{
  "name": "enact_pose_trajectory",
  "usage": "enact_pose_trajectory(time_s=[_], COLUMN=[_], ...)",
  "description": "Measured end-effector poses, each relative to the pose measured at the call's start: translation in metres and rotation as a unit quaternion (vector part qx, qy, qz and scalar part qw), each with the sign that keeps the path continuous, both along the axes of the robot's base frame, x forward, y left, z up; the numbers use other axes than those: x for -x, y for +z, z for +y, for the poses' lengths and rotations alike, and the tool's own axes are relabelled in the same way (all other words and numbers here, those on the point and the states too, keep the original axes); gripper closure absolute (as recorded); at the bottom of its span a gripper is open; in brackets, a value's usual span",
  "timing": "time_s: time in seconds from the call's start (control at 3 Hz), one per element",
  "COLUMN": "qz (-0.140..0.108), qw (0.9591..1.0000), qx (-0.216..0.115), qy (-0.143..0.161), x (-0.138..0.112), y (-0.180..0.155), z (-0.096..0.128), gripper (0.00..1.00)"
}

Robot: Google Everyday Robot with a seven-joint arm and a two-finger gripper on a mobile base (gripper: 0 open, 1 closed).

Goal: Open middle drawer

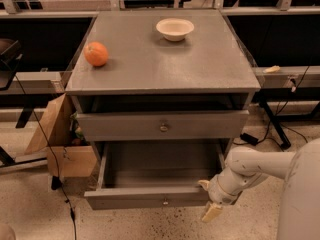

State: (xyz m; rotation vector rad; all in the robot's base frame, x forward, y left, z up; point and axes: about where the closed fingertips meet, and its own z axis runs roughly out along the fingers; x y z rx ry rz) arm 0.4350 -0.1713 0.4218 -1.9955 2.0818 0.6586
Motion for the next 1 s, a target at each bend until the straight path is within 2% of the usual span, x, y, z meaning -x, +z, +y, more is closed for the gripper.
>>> enact_pose_trajectory(time_s=[0.67, 1.0], qz=[0.000, 0.000], qw=[1.0000, 1.0000], qx=[0.000, 0.000], qy=[0.000, 0.000], x=[-0.0055, -0.0091], y=[0.0080, 0.0088], z=[0.0004, 0.0006], gripper=[0.89, 1.00])
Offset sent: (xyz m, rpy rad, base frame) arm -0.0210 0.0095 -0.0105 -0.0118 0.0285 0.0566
